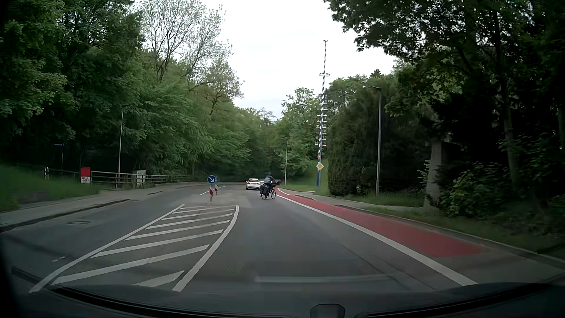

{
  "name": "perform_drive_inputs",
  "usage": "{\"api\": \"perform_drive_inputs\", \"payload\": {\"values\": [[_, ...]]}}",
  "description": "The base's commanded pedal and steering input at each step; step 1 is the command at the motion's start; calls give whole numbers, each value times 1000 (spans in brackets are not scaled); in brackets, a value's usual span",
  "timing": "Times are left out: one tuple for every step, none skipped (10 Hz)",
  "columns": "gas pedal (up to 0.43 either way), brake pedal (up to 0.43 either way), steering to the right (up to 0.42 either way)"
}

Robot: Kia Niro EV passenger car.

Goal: Follow the waypoints while adhering to traffic rules and regulations

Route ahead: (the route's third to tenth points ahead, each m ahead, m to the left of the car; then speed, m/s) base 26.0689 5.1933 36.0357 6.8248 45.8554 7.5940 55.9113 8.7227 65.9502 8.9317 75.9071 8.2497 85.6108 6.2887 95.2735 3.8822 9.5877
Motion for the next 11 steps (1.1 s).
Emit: {"api": "perform_drive_inputs", "payload": {"values": [[220, 0, -39], [220, 0, -38], [220, 0, -38], [220, 0, -39], [209, 0, -40], [209, 0, -41], [197, 0, -44], [189, 0, -45], [169, 0, -47], [157, 0, -49], [157, 0, -50]]}}
